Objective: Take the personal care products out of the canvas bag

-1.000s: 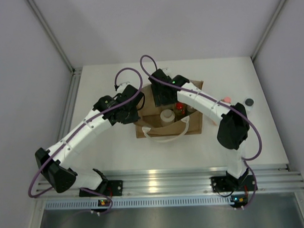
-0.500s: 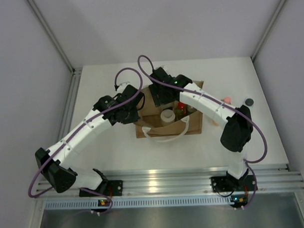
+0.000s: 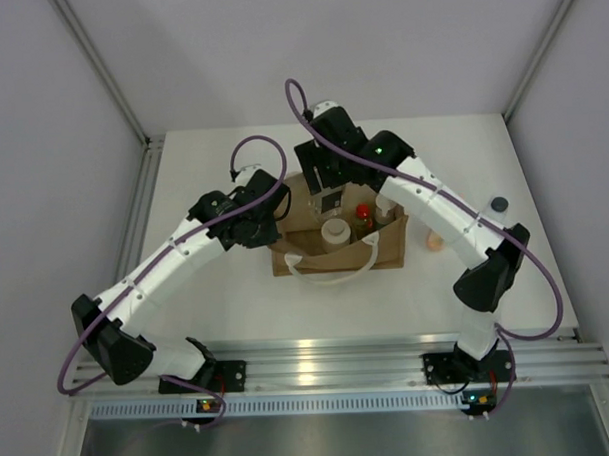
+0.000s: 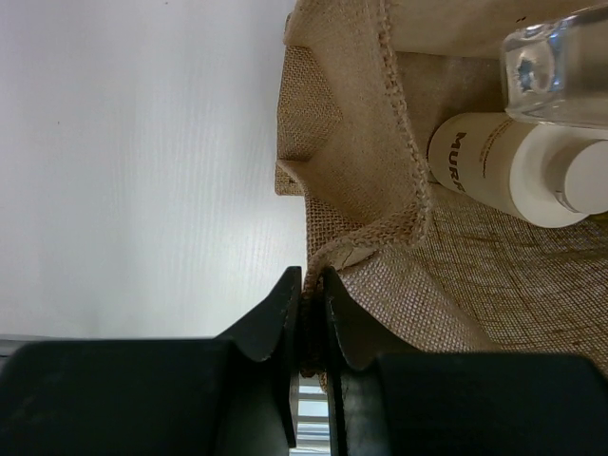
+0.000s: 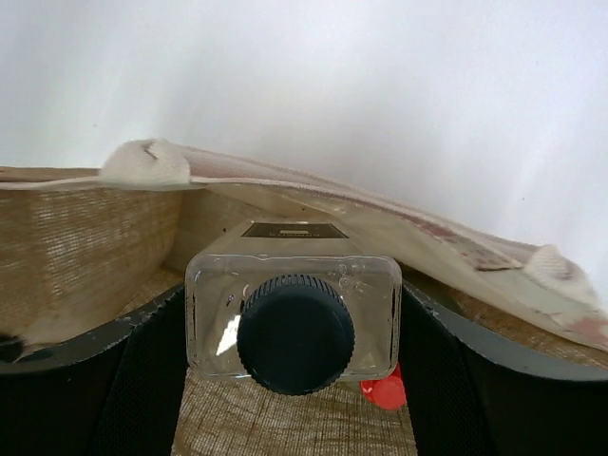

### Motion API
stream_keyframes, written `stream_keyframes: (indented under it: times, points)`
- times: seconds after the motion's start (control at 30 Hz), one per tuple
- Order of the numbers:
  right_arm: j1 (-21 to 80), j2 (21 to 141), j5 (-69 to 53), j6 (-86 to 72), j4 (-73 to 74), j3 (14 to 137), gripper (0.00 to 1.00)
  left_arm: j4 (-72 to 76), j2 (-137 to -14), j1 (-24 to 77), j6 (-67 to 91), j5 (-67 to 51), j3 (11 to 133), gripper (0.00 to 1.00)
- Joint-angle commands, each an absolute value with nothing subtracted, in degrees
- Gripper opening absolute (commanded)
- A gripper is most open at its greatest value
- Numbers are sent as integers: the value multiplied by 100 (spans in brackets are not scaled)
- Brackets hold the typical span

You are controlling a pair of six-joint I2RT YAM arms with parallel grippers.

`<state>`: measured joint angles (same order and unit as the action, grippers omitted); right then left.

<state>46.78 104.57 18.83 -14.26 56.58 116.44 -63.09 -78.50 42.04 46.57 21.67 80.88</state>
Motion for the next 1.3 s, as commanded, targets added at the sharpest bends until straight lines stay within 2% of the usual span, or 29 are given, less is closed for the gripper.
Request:
stream_keyframes:
  times: [0.0, 0.3, 0.77, 0.87, 1.27]
  points:
    - [4772, 9949, 1749, -1108, 5703, 12628, 0, -6302, -7998, 4210, 4693, 2127, 8156, 0]
    - [4772, 9783, 1626, -1055, 6398, 13332, 0, -6302, -8077, 4210, 4799, 2109, 8156, 0]
    - [4544, 9123, 2521, -1090, 6653, 14009, 0, -6311, -8121, 4210, 4825, 2109, 8104, 0]
    - [4272, 8930, 2549, -1116, 6645, 14150, 0, -6311, -8095, 4210, 4816, 2101, 8095, 0]
    - [1849, 8560, 1705, -791, 6627, 14072, 0, -6311, -8033, 4210, 4781, 2030, 8121, 0]
